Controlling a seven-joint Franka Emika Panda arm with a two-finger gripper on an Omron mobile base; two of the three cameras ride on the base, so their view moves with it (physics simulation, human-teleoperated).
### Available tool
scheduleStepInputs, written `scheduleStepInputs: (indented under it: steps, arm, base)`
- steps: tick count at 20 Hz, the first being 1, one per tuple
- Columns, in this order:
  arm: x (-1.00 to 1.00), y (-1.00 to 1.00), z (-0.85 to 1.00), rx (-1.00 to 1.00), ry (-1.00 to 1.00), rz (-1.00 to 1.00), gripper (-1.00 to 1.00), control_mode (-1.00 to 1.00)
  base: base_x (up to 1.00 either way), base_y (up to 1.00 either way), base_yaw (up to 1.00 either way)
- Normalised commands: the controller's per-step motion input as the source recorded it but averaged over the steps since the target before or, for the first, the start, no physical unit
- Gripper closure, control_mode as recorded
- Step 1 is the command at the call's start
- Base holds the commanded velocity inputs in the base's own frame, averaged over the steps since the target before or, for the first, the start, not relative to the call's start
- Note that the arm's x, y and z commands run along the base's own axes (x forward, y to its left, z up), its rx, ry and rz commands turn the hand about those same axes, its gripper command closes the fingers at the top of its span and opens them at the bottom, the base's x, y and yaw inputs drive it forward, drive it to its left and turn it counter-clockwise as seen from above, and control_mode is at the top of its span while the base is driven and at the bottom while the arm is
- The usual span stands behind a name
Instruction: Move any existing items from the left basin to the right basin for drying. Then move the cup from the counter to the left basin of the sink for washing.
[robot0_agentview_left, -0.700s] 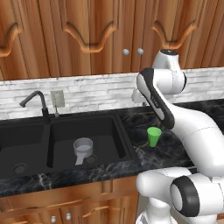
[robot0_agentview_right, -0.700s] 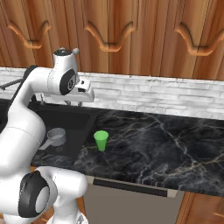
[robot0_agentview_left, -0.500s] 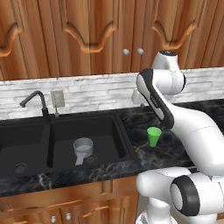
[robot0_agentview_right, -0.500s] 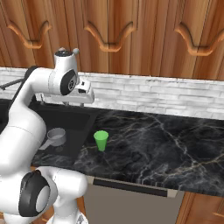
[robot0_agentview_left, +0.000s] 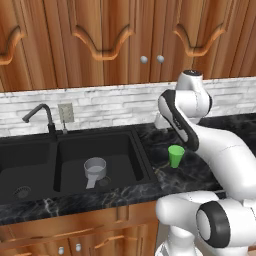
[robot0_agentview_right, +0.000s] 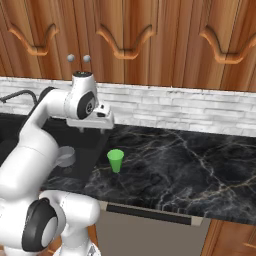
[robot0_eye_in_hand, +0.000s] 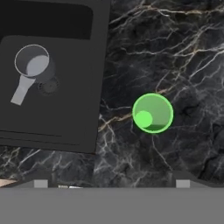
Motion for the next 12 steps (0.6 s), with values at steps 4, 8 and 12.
scheduleStepInputs:
  steps: [4,8,12]
  arm:
    - [0.0,-0.3,-0.65,-0.05,0.08,0.0,-1.0,-1.0]
    - [0.0,-0.18,-0.69,-0.07,0.14,0.0,-1.0,-1.0]
    - [0.02,-0.19,-0.64,-0.02,0.19,0.0,-1.0,-1.0]
  base:
    - [0.0,0.0,0.0]
    - [0.0,0.0,0.0]
    - [0.0,0.0,0.0]
